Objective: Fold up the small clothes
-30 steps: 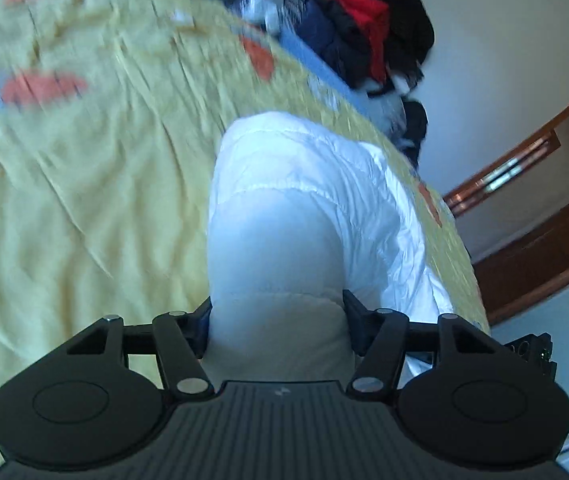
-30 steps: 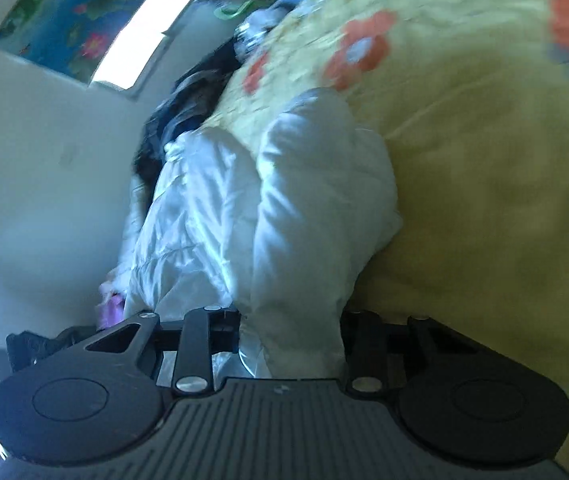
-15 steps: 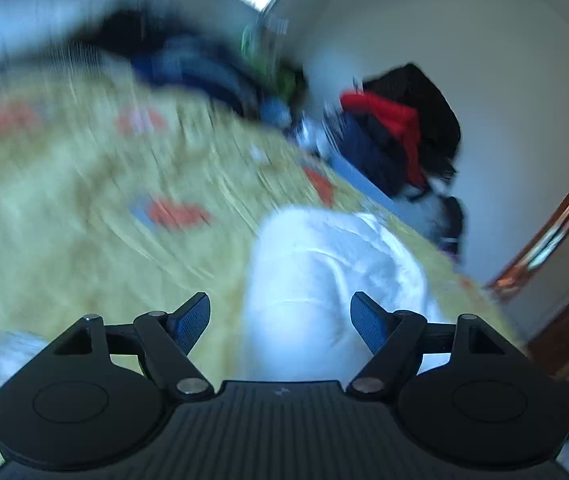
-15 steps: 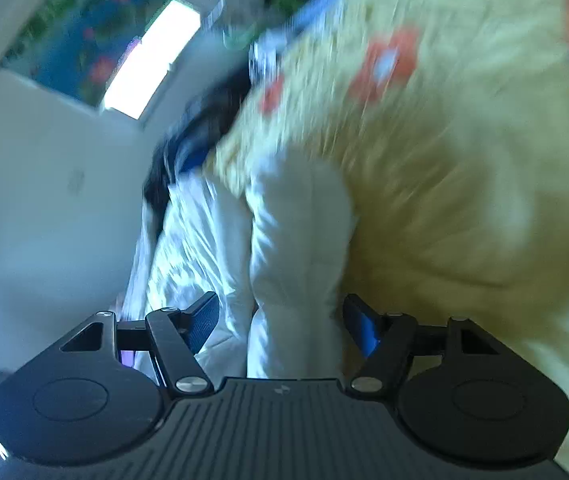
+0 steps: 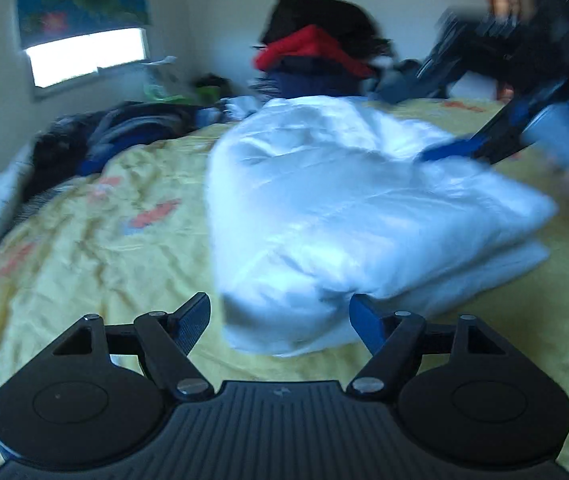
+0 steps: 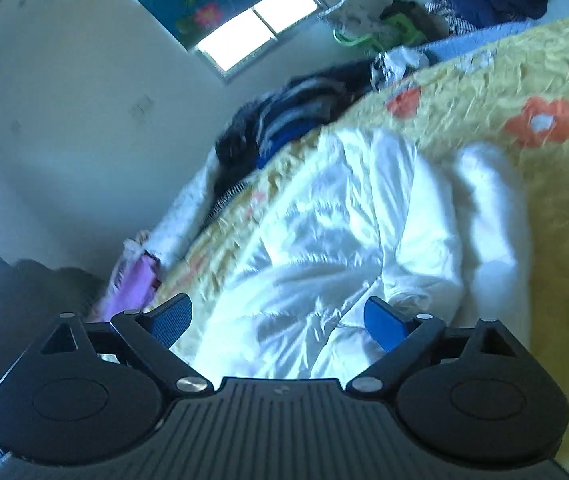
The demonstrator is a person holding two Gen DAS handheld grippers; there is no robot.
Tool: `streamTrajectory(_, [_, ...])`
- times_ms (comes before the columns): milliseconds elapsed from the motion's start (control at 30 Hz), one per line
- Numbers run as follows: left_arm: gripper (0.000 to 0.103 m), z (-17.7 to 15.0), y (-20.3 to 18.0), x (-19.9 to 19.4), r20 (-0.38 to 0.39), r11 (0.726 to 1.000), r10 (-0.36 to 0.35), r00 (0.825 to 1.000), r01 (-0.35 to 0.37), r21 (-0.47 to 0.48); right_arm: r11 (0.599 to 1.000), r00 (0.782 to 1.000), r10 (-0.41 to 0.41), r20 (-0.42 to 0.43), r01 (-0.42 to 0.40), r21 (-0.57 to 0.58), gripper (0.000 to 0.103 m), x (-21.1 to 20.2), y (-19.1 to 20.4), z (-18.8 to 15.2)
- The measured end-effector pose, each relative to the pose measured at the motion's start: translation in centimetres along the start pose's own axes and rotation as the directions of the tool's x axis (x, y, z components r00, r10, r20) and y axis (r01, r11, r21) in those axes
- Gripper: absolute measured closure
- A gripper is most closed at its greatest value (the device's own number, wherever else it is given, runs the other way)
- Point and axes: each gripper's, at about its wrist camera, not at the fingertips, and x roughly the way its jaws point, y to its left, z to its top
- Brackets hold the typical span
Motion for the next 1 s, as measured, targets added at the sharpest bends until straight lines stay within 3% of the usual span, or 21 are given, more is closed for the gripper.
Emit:
streamTrajectory(67, [0.025,-0.1,-0.1,-0.7,0.024,0.999,-0.022,0.999,0.021,0.033,1.0,0.999,-0.024,-0.022,0.024,0.006,0.011,1.3,-0.5,-0.6])
streamTrajectory(200, [0.024,-0.6,0.7,1.7,-0.052,0.992,0.116,0.992,-0.113,0.052,1.0,1.0,-0.013,0.005,0.013,-0.018,0.014,1.4,-1.4,-2.2])
streamTrajectory(333, [0.027,-0.2,2.8,2.1,-0.085,0.995,0.072,0.994,-0.078,-0.061,1.0,1.0,-0.011,-0.022,0.011,0.008,0.036,1.9,-3.3,-2.7])
streamTrajectory(433, [0.036,0.0,4.0,2.0,-0.105,0.988,0.019,0.994,-0.035,-0.153,1.0,0.999,-0.009,-0.032,0.01,0.019,0.045,2.0,-4.0,-2.8])
streamTrajectory(500, [0.037,-0.5,5.2,2.7,-0.146,0.964,-0.038,0.989,-0.002,-0.267,1.0,0.999,-0.022,-0.035,0.021,-0.014,0.045,2.1,-3.6,-3.0])
streamTrajectory(567, [0.037,-1.5,7.2,4.0,-0.181,0.907,-0.098,0.979,0.013,-0.42,0.995,0.998,-0.051,-0.04,0.047,-0.092,0.045,2.6,-2.6,-3.5])
streamTrajectory(600, [0.037,-1.8,7.8,4.1,-0.156,0.891,-0.098,0.983,0.017,-0.453,0.99,0.997,-0.063,-0.044,0.057,-0.129,0.045,2.8,-2.2,-3.8])
streamTrajectory(867, [0.037,-0.9,7.1,3.3,-0.185,0.928,-0.039,0.982,-0.033,-0.372,0.987,0.996,-0.075,-0.054,0.067,-0.145,0.044,2.8,-1.6,-3.7])
streamTrajectory(933, [0.038,-0.4,7.1,1.9,-0.183,0.941,-0.067,0.981,0.001,-0.34,0.993,0.995,-0.078,-0.056,0.072,-0.096,0.037,1.8,-1.1,-3.0])
streamTrajectory(1000, [0.038,0.2,7.3,0.0,-0.142,0.949,-0.127,0.982,0.079,-0.305,0.999,0.999,-0.039,-0.031,0.038,-0.02,0.027,0.0,-1.0,-2.4])
